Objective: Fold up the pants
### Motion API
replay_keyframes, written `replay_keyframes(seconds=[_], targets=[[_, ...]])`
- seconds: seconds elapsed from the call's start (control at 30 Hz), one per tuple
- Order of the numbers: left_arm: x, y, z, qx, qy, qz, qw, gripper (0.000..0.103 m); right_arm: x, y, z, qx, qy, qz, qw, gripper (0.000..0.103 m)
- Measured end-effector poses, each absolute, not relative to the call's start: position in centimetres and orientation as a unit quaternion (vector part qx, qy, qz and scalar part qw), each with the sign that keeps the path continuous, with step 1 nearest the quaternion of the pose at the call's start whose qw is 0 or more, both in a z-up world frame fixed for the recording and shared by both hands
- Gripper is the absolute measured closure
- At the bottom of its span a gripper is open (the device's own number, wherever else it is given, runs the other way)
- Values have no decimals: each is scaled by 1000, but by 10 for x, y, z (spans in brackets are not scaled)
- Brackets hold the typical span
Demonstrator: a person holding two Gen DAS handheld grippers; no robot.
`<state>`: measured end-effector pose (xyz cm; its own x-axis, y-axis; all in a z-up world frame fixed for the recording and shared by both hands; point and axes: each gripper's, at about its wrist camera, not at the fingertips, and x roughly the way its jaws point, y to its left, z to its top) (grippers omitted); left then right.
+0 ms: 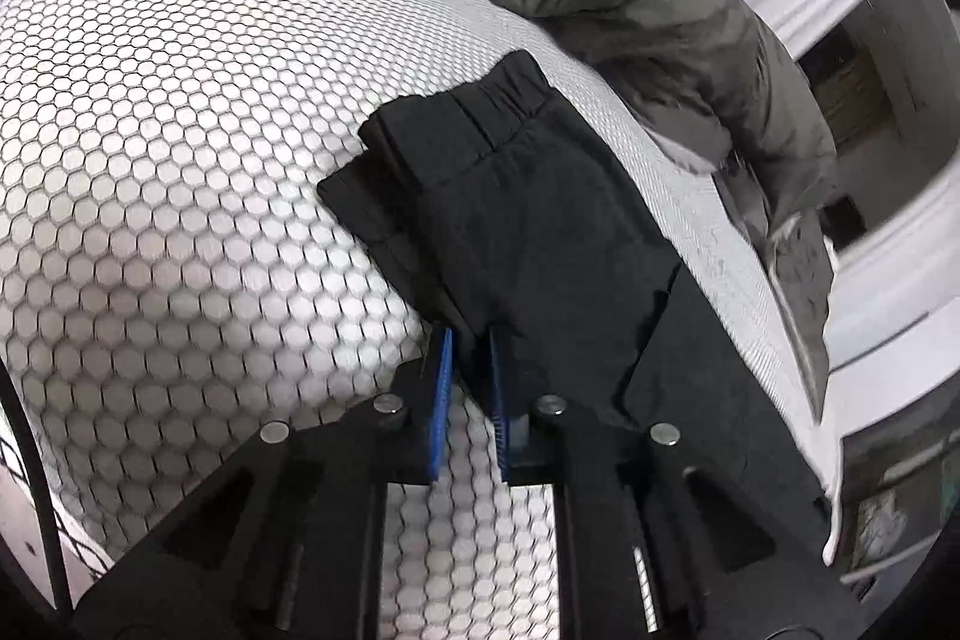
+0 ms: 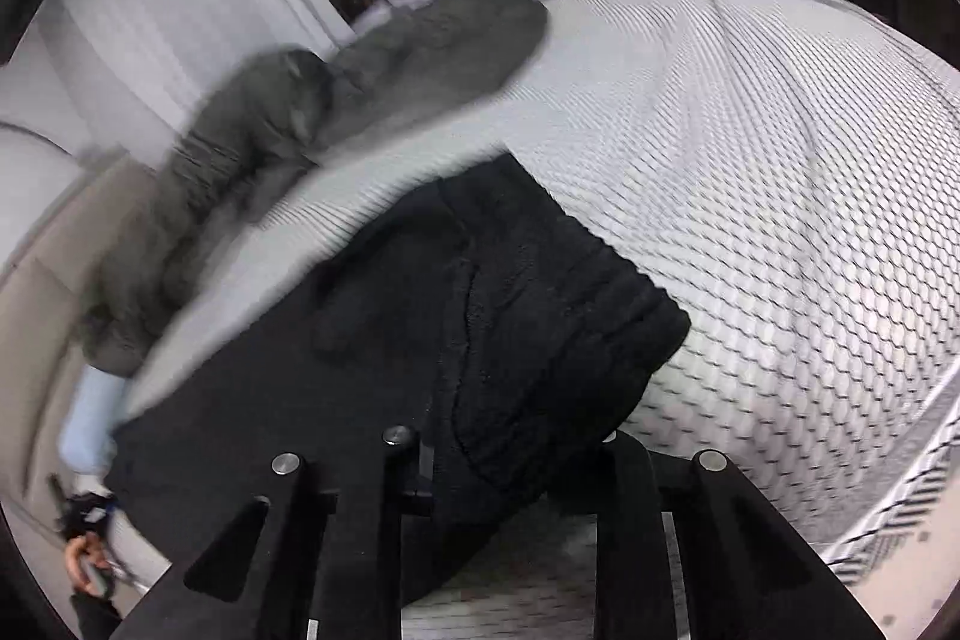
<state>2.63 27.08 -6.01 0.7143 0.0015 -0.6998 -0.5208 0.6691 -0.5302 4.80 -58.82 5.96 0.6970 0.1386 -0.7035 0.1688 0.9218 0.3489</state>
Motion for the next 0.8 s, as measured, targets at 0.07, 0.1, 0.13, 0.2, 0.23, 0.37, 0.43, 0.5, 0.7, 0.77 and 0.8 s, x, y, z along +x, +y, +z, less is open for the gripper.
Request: replay_keyframes(seconds=[0.07, 0.1, 0.13, 0.2, 0.23, 0.37, 0.43, 0.5, 0.7, 0.77, 0.8], targets=[[24, 265, -57, -366, 344, 149, 852, 88, 49, -591, 54, 201, 393, -6, 897, 79], [21, 264, -55, -373, 342, 136, 852, 77, 52, -591, 53, 202, 393, -4, 897, 79], [19, 264, -53, -380, 341, 125, 851, 58, 50, -592, 54, 202, 391, -2, 898, 79], [13, 263, -46, -375, 340, 120, 854, 44, 44, -596, 52, 210, 394, -2, 895, 77], [11, 263, -42, -371, 339, 118, 856, 39, 38, -598, 51, 216, 394, -4, 893, 76], [38, 265, -47, -365, 368, 127, 846, 33, 15, -603, 43, 247, 384, -3, 890, 72], [56, 268, -50, -369, 365, 147, 842, 41, 9, -605, 39, 260, 381, -1, 887, 69], [70, 273, -52, -368, 358, 178, 839, 70, 3, -603, 35, 272, 379, 5, 885, 65], [46, 275, -45, -369, 315, 173, 857, 96, 14, -608, 31, 310, 364, 8, 878, 73], [25, 279, -47, -370, 308, 173, 859, 96, 24, -605, 32, 321, 358, 9, 877, 81], [18, 283, -49, -372, 310, 173, 858, 95, 28, -600, 33, 317, 356, 10, 879, 85]])
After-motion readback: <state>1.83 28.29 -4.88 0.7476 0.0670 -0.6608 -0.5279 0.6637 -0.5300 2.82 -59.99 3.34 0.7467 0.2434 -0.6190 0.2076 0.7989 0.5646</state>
